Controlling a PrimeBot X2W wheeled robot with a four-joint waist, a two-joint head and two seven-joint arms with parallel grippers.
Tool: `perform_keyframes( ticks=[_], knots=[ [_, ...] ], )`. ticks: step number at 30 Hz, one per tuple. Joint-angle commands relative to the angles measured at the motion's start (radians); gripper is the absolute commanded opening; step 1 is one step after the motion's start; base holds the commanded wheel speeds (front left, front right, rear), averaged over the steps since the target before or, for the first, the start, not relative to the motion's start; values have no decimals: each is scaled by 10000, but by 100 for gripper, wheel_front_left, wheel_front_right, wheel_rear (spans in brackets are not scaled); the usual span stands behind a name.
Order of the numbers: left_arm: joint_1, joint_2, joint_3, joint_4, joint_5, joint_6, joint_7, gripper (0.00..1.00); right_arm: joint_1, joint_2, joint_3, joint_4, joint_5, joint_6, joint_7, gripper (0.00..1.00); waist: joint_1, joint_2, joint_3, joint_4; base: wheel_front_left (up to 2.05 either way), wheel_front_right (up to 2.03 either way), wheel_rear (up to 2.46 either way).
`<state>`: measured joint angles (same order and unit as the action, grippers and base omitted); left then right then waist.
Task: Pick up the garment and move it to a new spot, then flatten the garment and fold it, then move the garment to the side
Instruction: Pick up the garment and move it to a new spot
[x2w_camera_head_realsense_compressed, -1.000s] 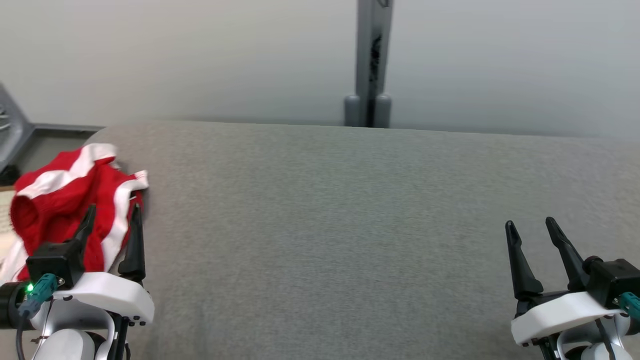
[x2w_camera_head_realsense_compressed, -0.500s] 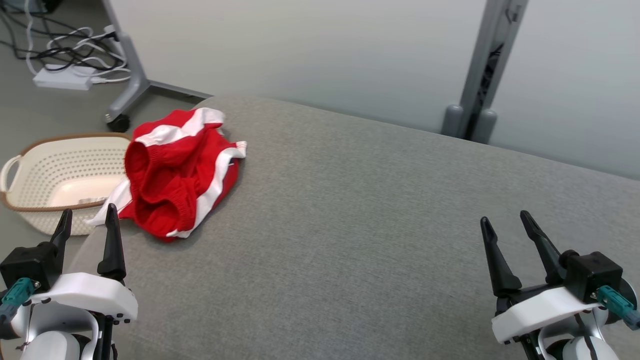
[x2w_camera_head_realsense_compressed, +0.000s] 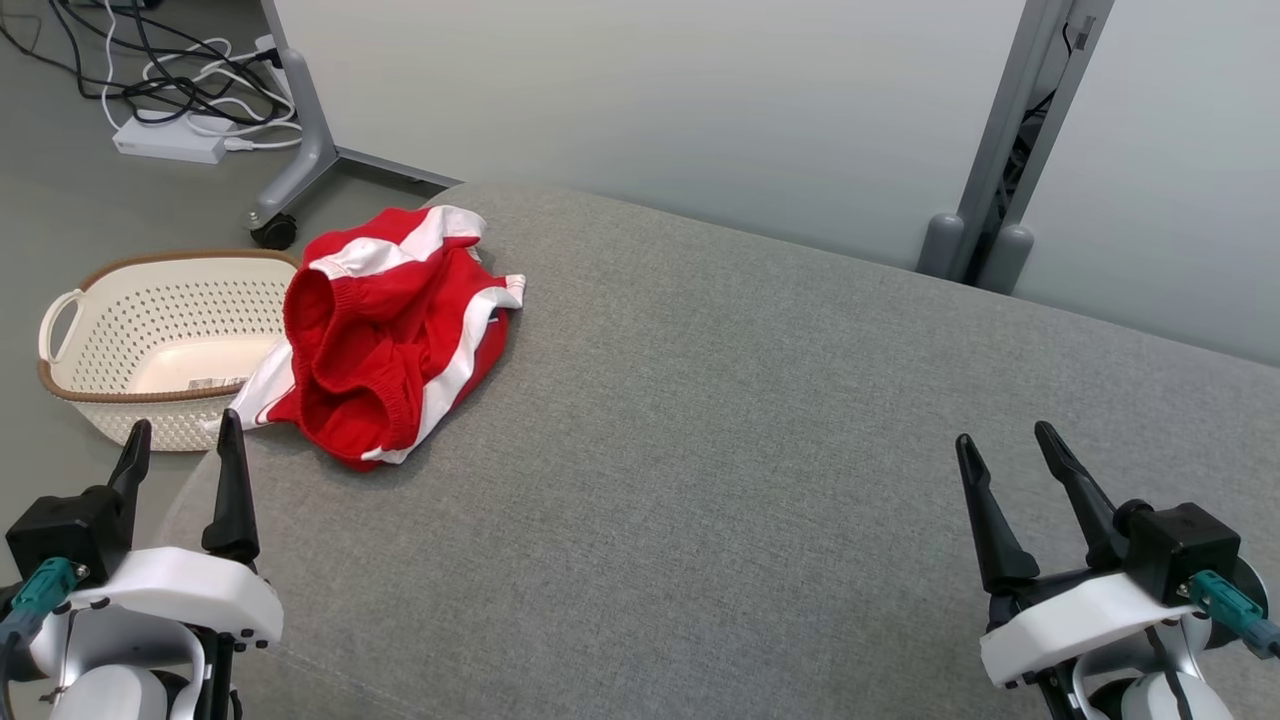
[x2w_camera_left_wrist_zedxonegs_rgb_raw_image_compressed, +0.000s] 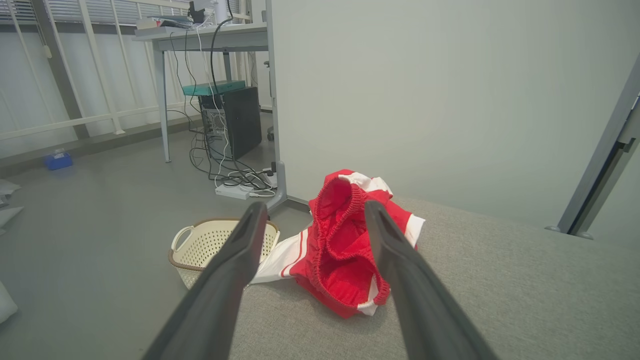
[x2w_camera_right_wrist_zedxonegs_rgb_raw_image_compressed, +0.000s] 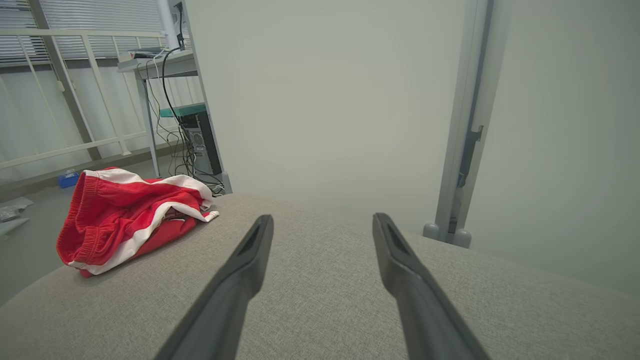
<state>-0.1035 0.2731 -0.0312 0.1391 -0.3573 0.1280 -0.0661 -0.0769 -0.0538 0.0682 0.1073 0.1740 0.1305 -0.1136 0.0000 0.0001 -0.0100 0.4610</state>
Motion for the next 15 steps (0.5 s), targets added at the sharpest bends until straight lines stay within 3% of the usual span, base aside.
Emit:
perform_keyframes(
  ticks=[1, 9, 15],
  knots=[
    [118, 34, -8, -48, -29, 61, 9, 100, -41, -13, -79, 11, 5, 4, -50, 100, 0, -1, 7, -32, 0, 0, 0],
    [39, 81, -75, -130, -34, 137, 110, 100, -46, -3, -108, 78, -3, 4, -101, 100, 0, -1, 44, -101, 0, 0, 0],
    [-993, 387, -222, -225, 88, -96, 351, 100, -164, 0, -65, 80, -9, 4, -45, 100, 0, -1, 155, -141, 0, 0, 0]
  ],
)
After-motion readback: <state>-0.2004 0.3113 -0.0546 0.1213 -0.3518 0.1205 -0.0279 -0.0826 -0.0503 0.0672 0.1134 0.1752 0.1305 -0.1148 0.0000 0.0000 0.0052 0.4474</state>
